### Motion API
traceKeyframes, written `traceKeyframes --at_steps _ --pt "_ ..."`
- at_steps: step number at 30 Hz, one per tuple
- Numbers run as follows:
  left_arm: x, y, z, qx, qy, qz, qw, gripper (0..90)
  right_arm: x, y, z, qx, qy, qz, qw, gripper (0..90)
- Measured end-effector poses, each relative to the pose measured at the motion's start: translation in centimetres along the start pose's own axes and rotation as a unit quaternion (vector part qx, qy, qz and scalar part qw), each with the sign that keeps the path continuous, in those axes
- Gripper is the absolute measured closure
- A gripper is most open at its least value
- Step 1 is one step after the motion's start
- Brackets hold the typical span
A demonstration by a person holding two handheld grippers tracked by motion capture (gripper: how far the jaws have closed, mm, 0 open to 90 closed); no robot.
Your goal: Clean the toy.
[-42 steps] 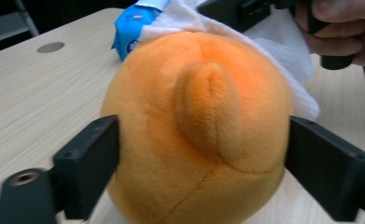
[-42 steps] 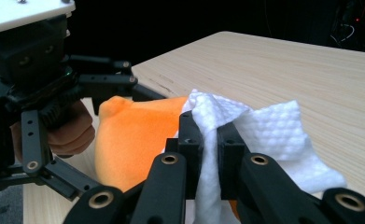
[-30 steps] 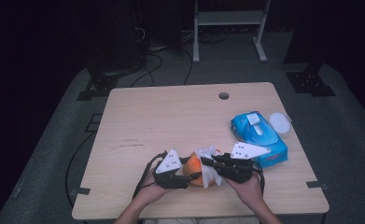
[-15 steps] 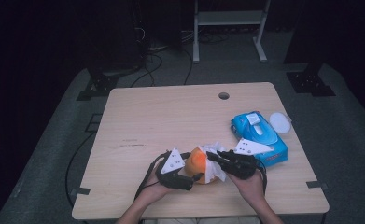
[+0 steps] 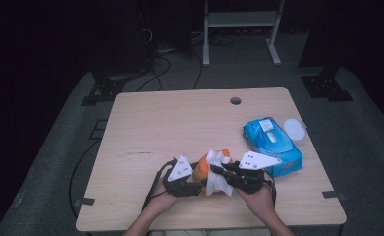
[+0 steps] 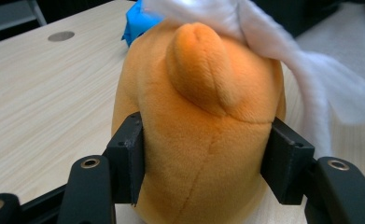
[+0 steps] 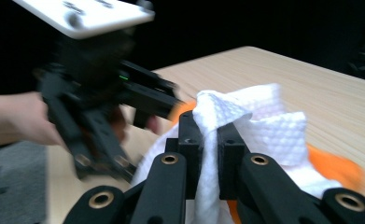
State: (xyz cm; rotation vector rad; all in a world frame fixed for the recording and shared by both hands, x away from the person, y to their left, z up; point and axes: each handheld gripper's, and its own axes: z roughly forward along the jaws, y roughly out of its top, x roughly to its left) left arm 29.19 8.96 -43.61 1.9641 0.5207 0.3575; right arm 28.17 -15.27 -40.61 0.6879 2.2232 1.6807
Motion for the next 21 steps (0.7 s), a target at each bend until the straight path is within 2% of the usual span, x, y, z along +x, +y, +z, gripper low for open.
traceKeyframes --at_steps 1,3,4,6,8,10,11,13,15,16,17,19,21 --pt "0.3 -0.1 0.0 -0.002 -0.002 -0.008 1.0000 40.3 -0.4 -0.2 -0.2 0.002 -0.008 0.003 1.0000 83.0" --pt "0.7 -0.3 -0.2 -0.004 -0.005 -0.019 0.9998 40.5 -1.9 -0.8 -0.7 0.004 -0.034 0.031 0.9989 83.0" --pt "0.8 -0.3 -0.2 -0.004 -0.005 -0.022 0.9997 40.6 -2.5 -1.0 -0.9 0.007 -0.047 0.038 0.9982 83.0" --pt "0.8 -0.3 -0.3 -0.004 -0.007 -0.027 0.9996 40.5 -3.4 -1.5 -1.1 0.008 -0.052 0.058 0.9969 82.9" --pt "0.8 -0.2 -0.2 -0.003 -0.010 -0.024 0.9997 37.8 -3.2 -1.5 -0.9 0.009 -0.051 0.057 0.9970 82.9" --pt "0.9 0.0 -0.2 0.001 -0.017 -0.027 0.9995 27.0 -2.6 -1.4 -0.6 0.012 -0.049 0.050 0.9975 83.0" --pt "0.9 -0.1 -0.3 -0.001 -0.016 -0.024 0.9996 24.3 -2.2 -1.4 -0.5 0.011 -0.046 0.047 0.9978 83.1" --pt "0.9 -0.2 -0.4 -0.004 -0.012 -0.023 0.9996 24.8 -1.4 -1.1 -0.3 0.006 -0.033 0.040 0.9986 83.1" --pt "0.6 -0.1 -0.5 -0.005 -0.008 -0.013 0.9999 28.1 -0.8 -0.7 -0.3 0.000 -0.013 0.032 0.9994 83.1" --pt "0.2 0.0 -0.5 -0.005 -0.002 0.003 1.0000 32.0 -0.5 -0.5 -0.3 0.000 -0.007 0.028 0.9996 83.1" --pt "-0.1 0.0 -0.4 -0.004 0.003 0.012 0.9999 35.0 -0.3 -0.3 -0.2 0.000 -0.003 0.016 0.9999 83.1" --pt "-0.6 0.0 -0.3 -0.005 0.008 0.023 0.9997 39.5 -0.4 -0.2 -0.3 0.001 -0.009 0.009 0.9999 83.1" --pt "-1.1 0.0 -0.2 -0.004 0.012 0.038 0.9992 41.3 -1.2 -0.4 -0.7 -0.003 -0.010 0.026 0.9996 83.1"
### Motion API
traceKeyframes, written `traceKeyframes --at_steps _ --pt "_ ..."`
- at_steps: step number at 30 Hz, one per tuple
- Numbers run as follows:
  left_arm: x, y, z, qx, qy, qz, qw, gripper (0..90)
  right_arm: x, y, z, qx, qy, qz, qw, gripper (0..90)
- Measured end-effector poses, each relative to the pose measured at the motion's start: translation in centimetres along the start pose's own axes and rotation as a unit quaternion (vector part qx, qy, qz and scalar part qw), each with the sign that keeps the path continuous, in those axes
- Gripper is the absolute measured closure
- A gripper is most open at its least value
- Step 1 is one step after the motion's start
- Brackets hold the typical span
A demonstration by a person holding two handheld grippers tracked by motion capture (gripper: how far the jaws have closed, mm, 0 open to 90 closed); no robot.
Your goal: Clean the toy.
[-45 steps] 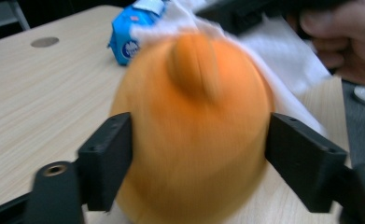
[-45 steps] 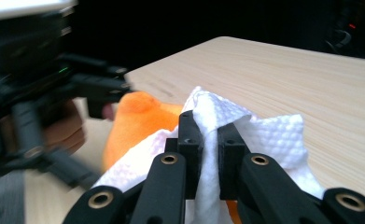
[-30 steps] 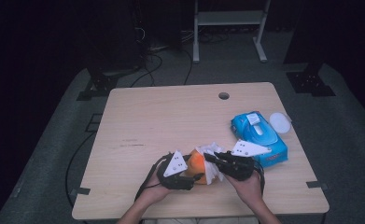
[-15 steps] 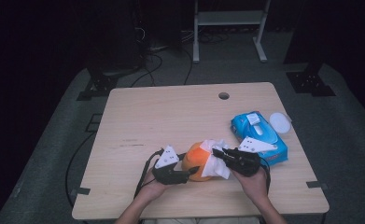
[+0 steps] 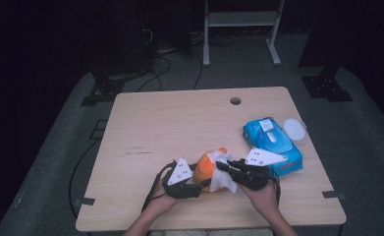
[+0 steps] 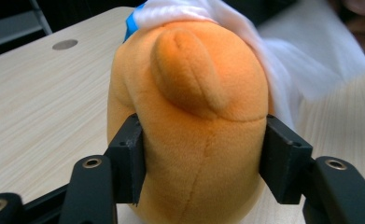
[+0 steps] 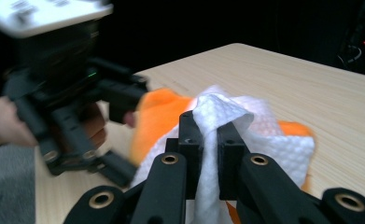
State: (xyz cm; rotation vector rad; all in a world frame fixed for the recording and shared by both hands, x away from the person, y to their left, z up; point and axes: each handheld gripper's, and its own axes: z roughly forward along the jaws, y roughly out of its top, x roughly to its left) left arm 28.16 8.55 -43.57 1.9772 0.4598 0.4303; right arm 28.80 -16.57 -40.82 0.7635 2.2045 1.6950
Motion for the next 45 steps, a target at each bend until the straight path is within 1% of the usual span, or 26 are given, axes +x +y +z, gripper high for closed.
traceKeyframes --at_steps 5,7,10,12,13,14,15,19,21,22,24,26,27,28,29,30,31,32,34,35,38,39,40,42,43,45 --pt "-1.6 0.2 0.4 0.010 -0.002 0.066 0.9978 42.8 -2.2 -0.3 -0.8 -0.001 -0.022 0.027 0.9994 82.6" --pt "-1.8 0.1 0.5 0.010 -0.008 0.073 0.9972 42.5 -2.8 -0.6 -0.9 0.001 -0.024 0.042 0.9988 82.6" --pt "-1.5 0.1 0.5 0.007 -0.018 0.067 0.9975 37.9 -3.0 -0.7 -0.9 0.005 -0.028 0.044 0.9987 82.6" --pt "-0.9 0.2 0.5 0.002 -0.036 0.034 0.9988 26.7 -2.8 -0.7 -0.9 0.008 -0.026 0.044 0.9986 82.8" --pt "-0.5 0.1 0.5 -0.003 -0.046 0.008 0.9989 22.5 -2.5 -0.7 -0.8 0.008 -0.022 0.044 0.9988 82.8" --pt "-0.1 0.0 0.4 -0.008 -0.050 -0.009 0.9987 20.9 -2.2 -0.6 -0.8 0.008 -0.015 0.043 0.9989 82.7" --pt "0.1 -0.1 0.3 -0.008 -0.051 -0.008 0.9986 22.2 -1.8 -0.5 -0.7 0.006 -0.004 0.043 0.9991 82.7" --pt "-0.5 0.0 0.1 -0.002 -0.042 0.021 0.9989 34.3 0.6 0.3 -0.1 0.011 0.034 0.002 0.9994 82.7" --pt "-1.3 0.0 0.3 0.002 -0.037 0.046 0.9983 35.9 1.4 0.6 0.3 0.017 0.039 -0.015 0.9990 82.7" --pt "-1.4 0.0 0.3 0.003 -0.035 0.051 0.9981 36.8 1.4 0.6 0.4 0.017 0.040 -0.011 0.9990 82.7" --pt "-1.7 0.0 0.4 0.002 -0.033 0.065 0.9973 37.9 1.1 0.5 0.4 0.019 0.034 -0.009 0.9992 82.8" --pt "-1.8 -0.1 0.5 0.001 -0.036 0.070 0.9969 38.7 0.3 0.4 0.1 0.020 0.017 -0.002 0.9996 82.8" --pt "-2.0 -0.1 0.5 0.000 -0.038 0.076 0.9964 38.8 -0.2 0.3 -0.1 0.021 0.005 -0.001 0.9998 82.8" --pt "-2.2 -0.1 0.5 0.002 -0.038 0.084 0.9958 38.8 -0.7 0.2 -0.3 0.028 -0.014 -0.010 0.9995 82.8" --pt "-2.3 -0.1 0.6 0.002 -0.038 0.086 0.9956 38.6 -1.2 0.0 -0.4 0.037 -0.036 -0.024 0.9984 82.8" --pt "-2.3 0.0 0.7 0.003 -0.040 0.087 0.9953 38.0 -1.8 -0.3 -0.5 0.041 -0.041 -0.017 0.9982 82.7" --pt "-2.3 0.1 0.8 0.002 -0.041 0.082 0.9958 35.7 -2.3 -0.6 -0.7 0.037 -0.033 0.006 0.9987 82.8" --pt "-2.1 0.2 0.9 0.000 -0.042 0.073 0.9964 31.2 -2.4 -0.6 -0.8 0.039 -0.035 0.006 0.9986 82.8" --pt "-1.6 0.1 1.0 -0.001 -0.053 0.037 0.9979 23.0 -1.9 -0.4 -0.8 0.045 -0.037 -0.007 0.9983 83.1" --pt "-1.5 0.0 1.0 -0.001 -0.053 0.034 0.9980 21.7 -1.5 -0.2 -0.8 0.042 -0.029 -0.009 0.9986 83.1" --pt "-1.7 0.0 0.8 0.002 -0.050 0.041 0.9979 24.6 0.0 0.2 -0.5 0.032 0.008 -0.027 0.9991 83.1" --pt "-1.9 0.0 0.8 0.002 -0.048 0.044 0.9979 27.3 0.8 0.5 -0.3 0.029 0.031 -0.033 0.9985 83.1" --pt "-2.0 0.0 0.8 0.004 -0.048 0.049 0.9976 29.6 1.4 0.6 -0.1 0.029 0.044 -0.042 0.9977 83.1" --pt "-2.2 0.0 0.7 0.006 -0.045 0.058 0.9973 33.7 2.1 0.7 0.3 0.037 0.042 -0.062 0.9965 83.1" --pt "-2.2 0.0 0.6 0.004 -0.045 0.058 0.9973 35.6 1.9 0.6 0.4 0.039 0.038 -0.060 0.9967 83.2" --pt "-2.2 -0.1 0.6 0.004 -0.044 0.064 0.9970 37.6 0.9 0.3 0.3 0.040 0.023 -0.040 0.9981 83.1"
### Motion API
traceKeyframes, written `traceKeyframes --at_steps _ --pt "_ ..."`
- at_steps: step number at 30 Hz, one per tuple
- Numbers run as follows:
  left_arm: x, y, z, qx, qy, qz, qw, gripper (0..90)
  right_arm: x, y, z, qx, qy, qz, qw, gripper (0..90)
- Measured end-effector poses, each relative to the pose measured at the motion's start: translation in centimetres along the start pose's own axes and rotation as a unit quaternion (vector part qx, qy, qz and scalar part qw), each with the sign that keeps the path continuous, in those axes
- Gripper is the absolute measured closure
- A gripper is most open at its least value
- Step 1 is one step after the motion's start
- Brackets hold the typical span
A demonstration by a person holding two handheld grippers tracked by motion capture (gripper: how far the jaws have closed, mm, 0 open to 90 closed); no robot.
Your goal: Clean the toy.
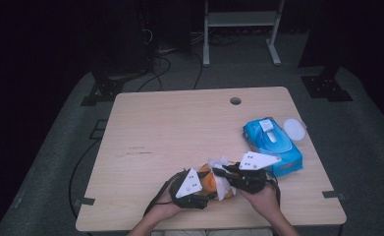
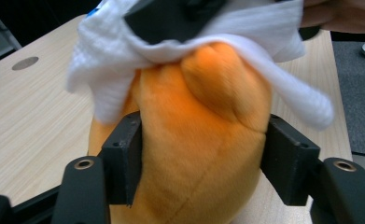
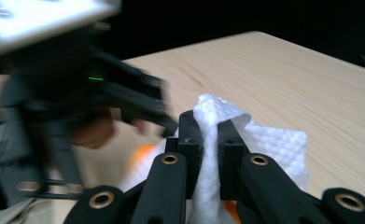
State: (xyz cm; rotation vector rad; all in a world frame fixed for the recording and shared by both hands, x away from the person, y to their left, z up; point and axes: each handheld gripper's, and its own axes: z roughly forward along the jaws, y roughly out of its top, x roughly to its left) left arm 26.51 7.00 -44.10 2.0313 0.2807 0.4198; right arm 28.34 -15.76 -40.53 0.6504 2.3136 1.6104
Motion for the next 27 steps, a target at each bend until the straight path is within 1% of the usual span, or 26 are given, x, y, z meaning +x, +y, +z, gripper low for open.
traceKeyframes --at_steps 2,4,6,7,8,9,10,11,12,13,16,17,19,20,22,24,26,27 --pt "-0.1 0.1 0.1 -0.001 0.001 0.003 1.0000 37.9 -1.0 -0.3 -0.2 0.005 -0.026 0.000 0.9997 83.1" --pt "-0.2 0.1 0.2 -0.002 0.000 0.006 1.0000 37.9 -2.2 -0.8 -0.6 0.014 -0.051 0.009 0.9986 83.1" --pt "-0.2 0.0 0.2 -0.003 -0.001 0.009 1.0000 37.9 -3.3 -1.3 -1.1 0.023 -0.072 0.016 0.9970 83.1" --pt "-0.2 0.0 0.2 -0.003 -0.002 0.011 0.9999 37.9 -3.7 -1.5 -1.3 0.025 -0.075 0.020 0.9966 83.1" --pt "-0.3 0.0 0.2 -0.004 -0.003 0.011 0.9999 37.9 -3.7 -1.6 -1.4 0.027 -0.076 0.026 0.9964 83.1" --pt "-0.3 0.0 0.2 -0.001 -0.003 0.015 0.9999 37.8 -3.7 -1.5 -1.4 0.026 -0.072 0.027 0.9967 83.2" --pt "-0.3 0.0 0.2 -0.001 -0.003 0.018 0.9998 37.8 -3.4 -1.3 -1.4 0.026 -0.071 0.022 0.9969 83.2" --pt "-0.3 0.0 0.2 0.000 -0.003 0.019 0.9998 37.9 -3.0 -1.1 -1.3 0.030 -0.072 0.011 0.9969 83.2" --pt "-0.3 0.0 0.1 -0.001 -0.001 0.016 0.9999 38.0 -2.8 -1.0 -1.2 0.033 -0.076 0.003 0.9966 83.2" --pt "-0.2 -0.1 0.0 -0.002 0.002 0.013 0.9999 38.1 -2.8 -0.9 -1.2 0.035 -0.079 0.001 0.9963 83.2" --pt "0.3 -0.1 -0.2 -0.001 0.006 0.007 1.0000 38.4 -3.9 -1.4 -1.5 0.039 -0.087 0.028 0.9950 83.2" --pt "0.5 -0.2 -0.3 -0.003 0.006 0.003 1.0000 38.4 -4.3 -1.7 -1.7 0.043 -0.091 0.034 0.9943 83.2" --pt "0.6 -0.3 -0.4 -0.004 0.006 -0.006 1.0000 38.4 -4.7 -2.0 -1.9 0.051 -0.090 0.043 0.9937 83.2" --pt "0.8 -0.4 -0.4 -0.003 0.007 -0.008 0.9999 38.5 -4.7 -2.0 -1.9 0.052 -0.089 0.041 0.9939 83.2" --pt "1.1 -0.5 -0.5 -0.006 0.009 -0.019 0.9998 38.6 -4.5 -1.8 -2.0 0.052 -0.086 0.035 0.9943 83.2" --pt "1.4 -0.6 -0.7 -0.007 0.009 -0.031 0.9995 39.4 -4.2 -1.6 -2.1 0.046 -0.081 0.036 0.9950 83.3" --pt "1.7 -0.8 -0.8 -0.009 0.010 -0.040 0.9991 39.6 -3.9 -1.4 -2.1 0.046 -0.080 0.029 0.9953 83.3" --pt "1.8 -0.8 -0.8 -0.012 0.011 -0.048 0.9987 39.6 -3.9 -1.4 -2.1 0.047 -0.079 0.028 0.9953 83.3"
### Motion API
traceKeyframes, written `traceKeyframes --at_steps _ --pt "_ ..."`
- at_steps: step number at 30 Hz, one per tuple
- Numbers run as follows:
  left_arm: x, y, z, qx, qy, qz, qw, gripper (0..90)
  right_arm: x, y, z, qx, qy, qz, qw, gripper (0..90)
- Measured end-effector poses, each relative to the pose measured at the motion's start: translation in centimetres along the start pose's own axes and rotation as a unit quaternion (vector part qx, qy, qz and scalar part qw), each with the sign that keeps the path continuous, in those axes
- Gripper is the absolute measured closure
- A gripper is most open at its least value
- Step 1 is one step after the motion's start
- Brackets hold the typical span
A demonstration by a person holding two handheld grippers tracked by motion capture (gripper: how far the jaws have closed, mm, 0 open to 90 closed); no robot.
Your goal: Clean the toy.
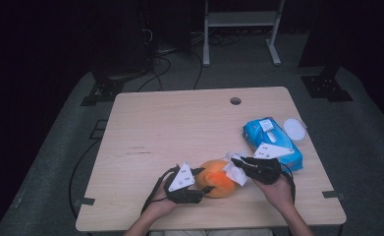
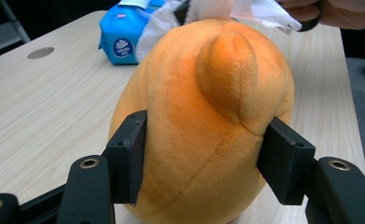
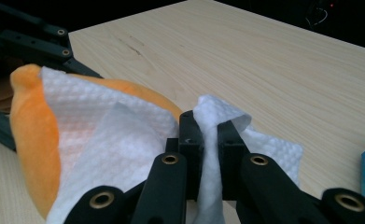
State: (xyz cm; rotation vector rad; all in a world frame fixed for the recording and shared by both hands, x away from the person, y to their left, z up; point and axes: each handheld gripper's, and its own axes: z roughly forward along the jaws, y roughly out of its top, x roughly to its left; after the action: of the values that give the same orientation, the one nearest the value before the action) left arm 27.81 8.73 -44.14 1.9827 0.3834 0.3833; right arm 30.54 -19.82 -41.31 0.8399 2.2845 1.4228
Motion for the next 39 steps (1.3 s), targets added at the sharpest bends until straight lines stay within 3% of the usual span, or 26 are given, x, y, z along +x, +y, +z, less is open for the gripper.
traceKeyframes --at_steps 4,6,7,11,13,18,20,23,25,30,33,37,39 --pt "0.3 0.0 0.0 -0.004 0.005 -0.021 0.9998 39.8 -0.9 -0.5 0.1 0.007 -0.004 0.017 0.9998 83.3" --pt "0.6 -0.1 -0.1 -0.005 0.006 -0.035 0.9994 39.8 -1.1 -0.6 -0.2 -0.004 0.002 0.038 0.9993 83.3" --pt "0.7 -0.1 -0.1 -0.005 0.006 -0.034 0.9994 39.7 -0.9 -0.5 -0.3 -0.014 0.003 0.039 0.9991 83.2" --pt "0.5 -0.2 0.2 -0.007 0.009 -0.040 0.9991 39.1 0.4 0.3 -0.6 -0.050 0.002 0.000 0.9988 83.2" --pt "0.5 -0.1 0.2 -0.006 0.012 -0.035 0.9993 39.1 0.7 0.3 -0.5 -0.049 0.000 -0.008 0.9988 83.2" --pt "0.5 0.0 0.2 -0.008 0.019 -0.040 0.9990 39.2 -0.3 -0.5 -0.3 -0.036 -0.015 0.028 0.9988 83.2" --pt "0.6 0.1 0.2 -0.009 0.021 -0.045 0.9987 39.6 0.5 0.0 -0.4 -0.048 -0.016 0.013 0.9986 83.2" --pt "0.6 0.2 0.4 -0.012 0.021 -0.053 0.9983 40.5 2.3 0.9 -0.1 -0.066 0.017 -0.013 0.9976 83.1" --pt "0.5 0.1 0.3 -0.011 0.024 -0.052 0.9983 40.5 3.1 1.0 0.4 -0.059 0.011 -0.041 0.9973 82.9" --pt "0.3 0.4 0.4 -0.011 0.026 -0.051 0.9983 42.3 1.4 0.4 0.2 -0.057 0.006 0.016 0.9982 83.0" --pt "0.2 0.4 0.4 -0.008 0.028 -0.051 0.9983 42.3 2.6 0.7 0.4 -0.059 0.010 -0.006 0.9982 83.1" --pt "0.0 0.6 0.7 -0.011 0.033 -0.056 0.9978 42.2 4.9 1.7 0.9 -0.074 0.052 -0.031 0.9954 83.0" --pt "-0.3 0.8 0.9 -0.008 0.036 -0.050 0.9981 42.0 6.1 2.1 1.2 -0.075 0.061 -0.052 0.9939 82.9"
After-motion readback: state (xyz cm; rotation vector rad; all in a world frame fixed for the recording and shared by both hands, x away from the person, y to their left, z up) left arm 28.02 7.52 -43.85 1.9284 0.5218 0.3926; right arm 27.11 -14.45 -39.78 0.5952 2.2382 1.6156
